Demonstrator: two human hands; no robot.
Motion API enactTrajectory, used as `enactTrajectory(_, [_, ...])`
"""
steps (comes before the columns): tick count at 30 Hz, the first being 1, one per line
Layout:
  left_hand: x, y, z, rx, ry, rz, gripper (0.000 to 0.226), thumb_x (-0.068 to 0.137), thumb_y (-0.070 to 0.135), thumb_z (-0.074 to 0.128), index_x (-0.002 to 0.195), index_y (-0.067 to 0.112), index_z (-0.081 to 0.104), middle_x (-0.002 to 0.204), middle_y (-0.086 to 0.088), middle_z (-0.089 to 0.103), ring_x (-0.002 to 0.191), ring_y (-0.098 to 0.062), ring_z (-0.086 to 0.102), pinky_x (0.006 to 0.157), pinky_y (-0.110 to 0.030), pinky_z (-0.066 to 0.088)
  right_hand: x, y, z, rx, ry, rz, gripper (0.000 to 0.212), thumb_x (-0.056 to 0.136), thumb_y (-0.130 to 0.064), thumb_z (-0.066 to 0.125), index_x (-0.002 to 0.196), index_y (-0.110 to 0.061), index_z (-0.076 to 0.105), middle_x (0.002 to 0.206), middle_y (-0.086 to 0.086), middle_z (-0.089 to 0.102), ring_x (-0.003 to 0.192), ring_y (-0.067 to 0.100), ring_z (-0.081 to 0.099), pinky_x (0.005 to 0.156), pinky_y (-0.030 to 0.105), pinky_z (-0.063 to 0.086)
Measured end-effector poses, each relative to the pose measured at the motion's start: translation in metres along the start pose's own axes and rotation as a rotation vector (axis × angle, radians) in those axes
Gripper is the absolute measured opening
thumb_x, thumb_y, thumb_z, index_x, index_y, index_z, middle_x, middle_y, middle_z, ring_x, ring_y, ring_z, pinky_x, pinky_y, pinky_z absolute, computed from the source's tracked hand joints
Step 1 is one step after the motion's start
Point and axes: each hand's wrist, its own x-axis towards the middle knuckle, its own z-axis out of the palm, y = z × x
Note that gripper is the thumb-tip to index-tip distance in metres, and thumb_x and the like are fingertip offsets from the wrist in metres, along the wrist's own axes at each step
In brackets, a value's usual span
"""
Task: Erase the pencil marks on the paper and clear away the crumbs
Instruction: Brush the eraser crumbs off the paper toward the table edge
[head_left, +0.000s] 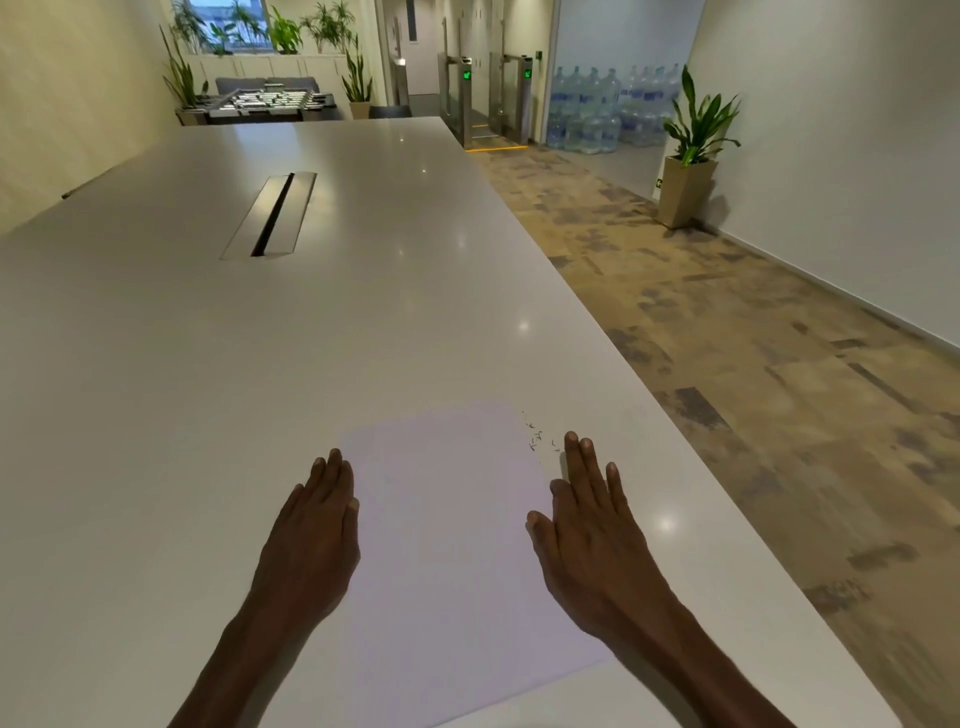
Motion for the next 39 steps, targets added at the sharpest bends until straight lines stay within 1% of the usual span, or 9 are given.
enactTrajectory(7, [0.011,-0.007,-0.014,-0.225,-0.089,-0.050,0.050,0.102,0.010,0.038,0.150,0.002,0.025,0.160,-0.010,0.013,0.143,-0.008,0.006,0.117,-0.026,0.008,0.001,-0.017,-0.004,0.143,-0.086,-0.027,0.100,0.084,-0.061,-0.013,0.147,-0.003,0.038,0.165,0.007,-0.025,0.150,0.012,-0.031,0.127,0.036,-0.011])
enactTrajectory(13, [0.015,-0.006,-0.012,-0.131,-0.095,-0.135,0.050,0.099,0.004,0.043,0.147,-0.006,0.031,0.160,-0.021,0.014,0.150,-0.030,0.009,0.120,-0.044,0.016,0.003,-0.019,-0.001,0.173,-0.119,-0.069,0.098,0.088,-0.064,-0.011,0.156,-0.005,0.026,0.168,0.004,-0.018,0.153,0.012,-0.024,0.126,0.034,-0.012])
enactTrajectory(16, [0.017,0.003,-0.013,-0.106,-0.063,-0.117,0.052,0.097,0.002,0.043,0.147,-0.006,0.031,0.161,-0.020,0.012,0.150,-0.031,0.008,0.118,-0.049,0.017,0.001,-0.003,-0.003,0.181,0.003,0.038,0.078,0.102,-0.057,0.014,0.150,-0.003,0.041,0.166,0.016,0.021,0.155,0.029,0.018,0.125,0.046,0.024])
enactTrajectory(19, [0.016,0.009,-0.012,-0.116,-0.058,-0.092,0.053,0.097,0.005,0.042,0.148,-0.003,0.030,0.162,-0.016,0.011,0.150,-0.027,0.006,0.119,-0.047,0.016,-0.004,0.023,-0.007,0.096,0.133,0.116,0.055,0.091,-0.039,0.044,0.126,0.000,0.062,0.126,0.019,0.064,0.115,0.038,0.060,0.086,0.047,0.058])
enactTrajectory(21, [0.015,0.015,-0.009,-0.129,-0.040,-0.050,0.052,0.098,0.009,0.039,0.148,0.000,0.031,0.163,-0.012,0.011,0.150,-0.021,0.005,0.120,-0.043,0.014,-0.012,0.034,-0.012,0.041,0.158,0.131,0.036,0.085,-0.030,0.058,0.111,-0.007,0.065,0.105,0.009,0.064,0.096,0.028,0.058,0.065,0.033,0.051])
enactTrajectory(25, [0.015,0.034,-0.001,-0.136,-0.013,0.048,0.057,0.096,0.024,0.026,0.150,0.005,0.032,0.163,-0.007,0.012,0.149,-0.013,0.004,0.119,-0.032,0.007,-0.018,0.041,-0.014,0.069,0.142,0.172,0.007,0.085,-0.015,0.067,0.088,-0.013,0.060,0.091,0.000,0.046,0.081,0.019,0.046,0.064,0.027,0.037])
enactTrajectory(30, [0.008,0.065,0.018,-0.176,0.027,0.112,0.067,0.094,0.038,0.013,0.151,0.007,0.029,0.161,-0.001,0.016,0.149,-0.010,0.008,0.120,-0.021,0.001,-0.013,0.035,-0.009,0.232,0.148,0.098,0.029,0.082,-0.010,0.057,0.064,-0.020,0.037,0.074,-0.007,0.035,0.065,0.012,0.040,0.058,0.023,0.029])
enactTrajectory(35, [0.003,0.086,0.033,-0.187,0.048,0.155,0.059,0.098,0.034,0.018,0.149,0.008,0.033,0.159,0.002,0.022,0.148,-0.005,0.011,0.119,-0.017,0.002,-0.021,0.022,-0.007,0.428,0.023,0.080,0.015,0.096,-0.010,0.054,0.081,-0.010,0.049,0.084,-0.001,0.043,0.073,0.001,0.038,0.065,0.012,0.031])
enactTrajectory(39, [-0.003,0.094,0.041,-0.206,0.009,0.161,0.067,0.095,0.045,0.008,0.150,0.013,0.028,0.159,0.007,0.017,0.147,0.001,0.007,0.119,-0.017,0.002,-0.018,0.029,-0.006,0.264,0.127,0.009,0.034,0.097,-0.034,0.039,0.068,-0.018,0.047,0.074,-0.011,0.040,0.068,0.003,0.042,0.062,0.016,0.033])
